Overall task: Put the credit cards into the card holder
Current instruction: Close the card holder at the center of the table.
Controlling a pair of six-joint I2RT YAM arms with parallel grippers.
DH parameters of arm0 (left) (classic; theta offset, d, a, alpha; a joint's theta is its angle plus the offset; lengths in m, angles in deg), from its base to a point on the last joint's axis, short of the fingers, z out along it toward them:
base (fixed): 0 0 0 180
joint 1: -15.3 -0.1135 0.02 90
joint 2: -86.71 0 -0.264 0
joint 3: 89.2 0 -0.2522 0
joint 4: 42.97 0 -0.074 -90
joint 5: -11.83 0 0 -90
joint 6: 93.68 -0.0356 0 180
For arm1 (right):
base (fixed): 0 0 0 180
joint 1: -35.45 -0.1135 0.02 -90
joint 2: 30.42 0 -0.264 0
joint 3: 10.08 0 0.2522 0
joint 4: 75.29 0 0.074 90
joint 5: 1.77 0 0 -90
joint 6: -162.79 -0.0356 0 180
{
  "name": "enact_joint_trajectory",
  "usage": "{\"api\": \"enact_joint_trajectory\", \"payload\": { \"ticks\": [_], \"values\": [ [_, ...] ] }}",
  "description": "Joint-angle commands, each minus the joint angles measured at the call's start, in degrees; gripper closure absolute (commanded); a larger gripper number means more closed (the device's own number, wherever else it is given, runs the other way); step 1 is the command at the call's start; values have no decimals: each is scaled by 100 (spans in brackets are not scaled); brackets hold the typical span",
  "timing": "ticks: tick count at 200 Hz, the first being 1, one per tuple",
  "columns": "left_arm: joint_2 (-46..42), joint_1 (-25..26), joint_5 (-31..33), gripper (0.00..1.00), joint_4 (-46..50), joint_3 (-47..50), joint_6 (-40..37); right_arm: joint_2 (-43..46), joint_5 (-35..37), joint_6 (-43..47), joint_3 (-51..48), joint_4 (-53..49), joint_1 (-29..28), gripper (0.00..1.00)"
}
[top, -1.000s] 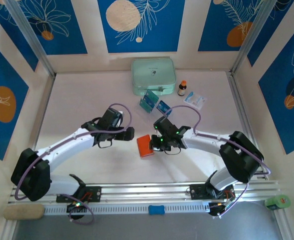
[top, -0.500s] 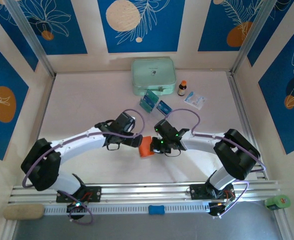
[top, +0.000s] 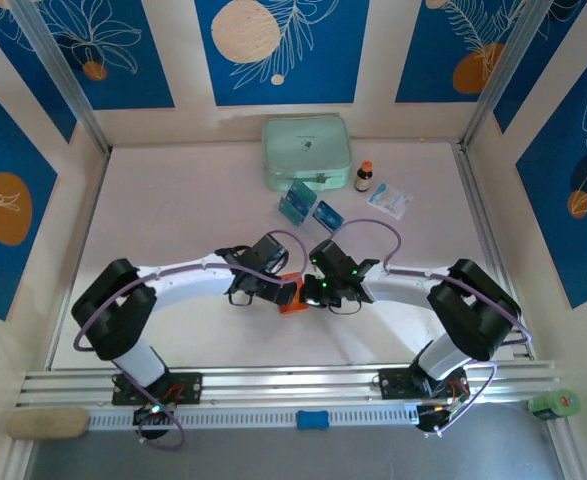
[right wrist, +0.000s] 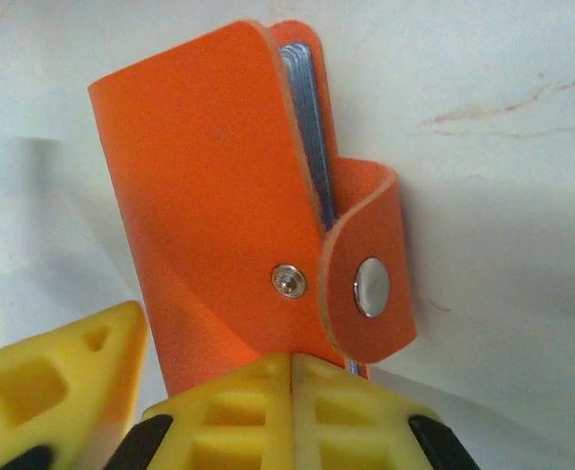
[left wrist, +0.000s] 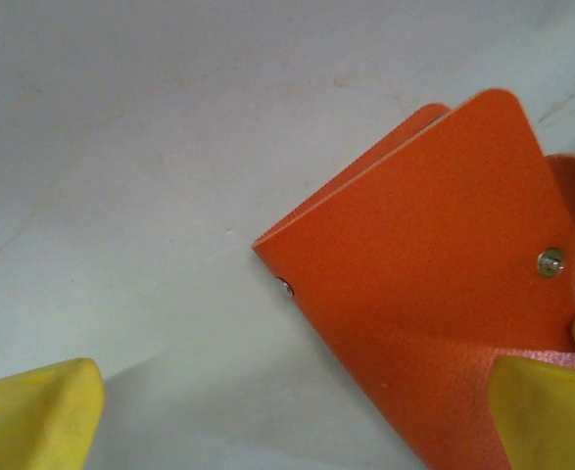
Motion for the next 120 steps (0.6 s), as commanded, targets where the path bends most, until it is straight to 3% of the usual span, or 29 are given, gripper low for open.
{"api": "enact_joint_trajectory", "payload": {
  "ticks": [1,41,92,120],
  "values": [
    [102,62,84,0,15,-67,-36,50,-164,-49,-100,-180,19,97],
    [311,117,494,0,400,-97,-128,397,-178,111,-19,-519,204,97],
    [410,179,674,0,527,-84,-147,927,-218,433,19,-1077,846,95],
    [437,210,720,0,554,-102,-172,761,-308,649,231,-1289,960,86]
  ]
}}
